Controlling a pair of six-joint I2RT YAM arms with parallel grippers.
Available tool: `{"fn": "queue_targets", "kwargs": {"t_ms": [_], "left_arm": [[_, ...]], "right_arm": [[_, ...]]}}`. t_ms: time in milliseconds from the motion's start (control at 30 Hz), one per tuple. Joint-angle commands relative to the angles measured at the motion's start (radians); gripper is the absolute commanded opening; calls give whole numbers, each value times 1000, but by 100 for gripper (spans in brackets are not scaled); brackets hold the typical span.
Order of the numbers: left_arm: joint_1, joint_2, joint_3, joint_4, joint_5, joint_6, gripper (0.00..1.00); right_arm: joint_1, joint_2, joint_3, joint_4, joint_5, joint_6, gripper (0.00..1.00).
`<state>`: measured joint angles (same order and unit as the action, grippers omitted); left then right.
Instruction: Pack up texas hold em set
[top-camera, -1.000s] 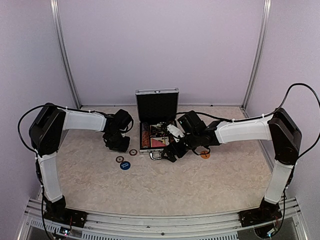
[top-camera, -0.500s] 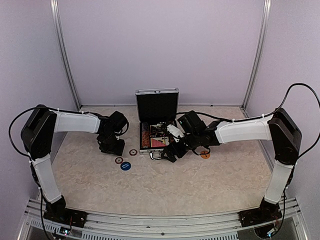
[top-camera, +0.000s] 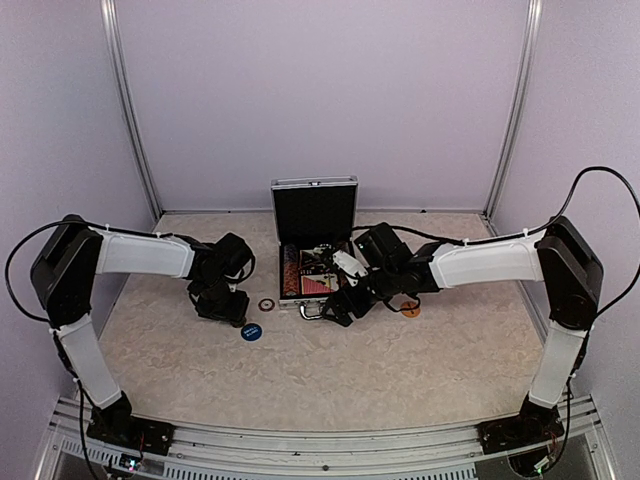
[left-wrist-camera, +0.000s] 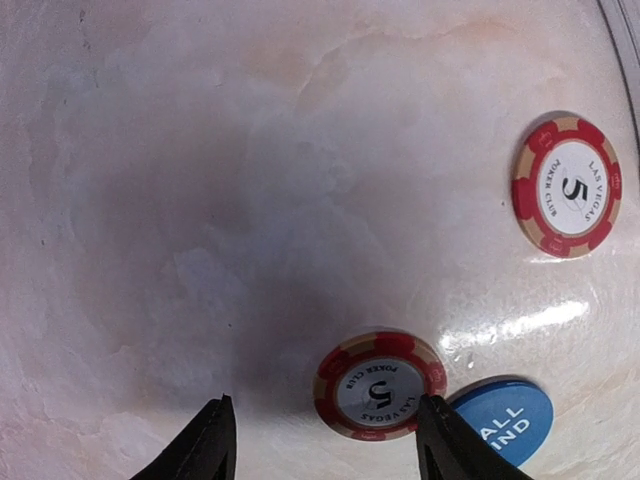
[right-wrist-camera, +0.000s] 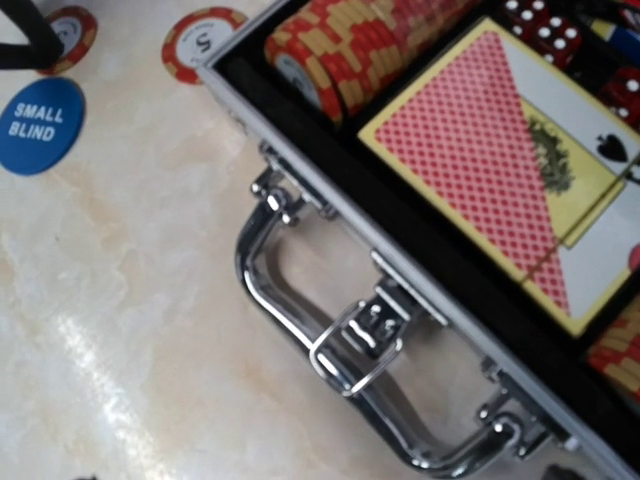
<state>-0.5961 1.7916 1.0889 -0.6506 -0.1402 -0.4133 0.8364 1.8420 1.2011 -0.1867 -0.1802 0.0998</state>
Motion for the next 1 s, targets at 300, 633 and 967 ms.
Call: {"fn": "queue_targets", "kwargs": {"t_ms": [300, 633, 967], "left_arm": [[-34, 90, 76, 39, -26, -19, 62], [-23, 131, 65, 26, -45, -8, 62], [-42, 31, -21, -13, -16, -12, 62]], "right_arm": [[15, -2, 3, 5, 4, 11, 96], [15, 22, 11, 0, 3, 6, 97], [14, 55, 32, 2, -9, 7, 97]]}}
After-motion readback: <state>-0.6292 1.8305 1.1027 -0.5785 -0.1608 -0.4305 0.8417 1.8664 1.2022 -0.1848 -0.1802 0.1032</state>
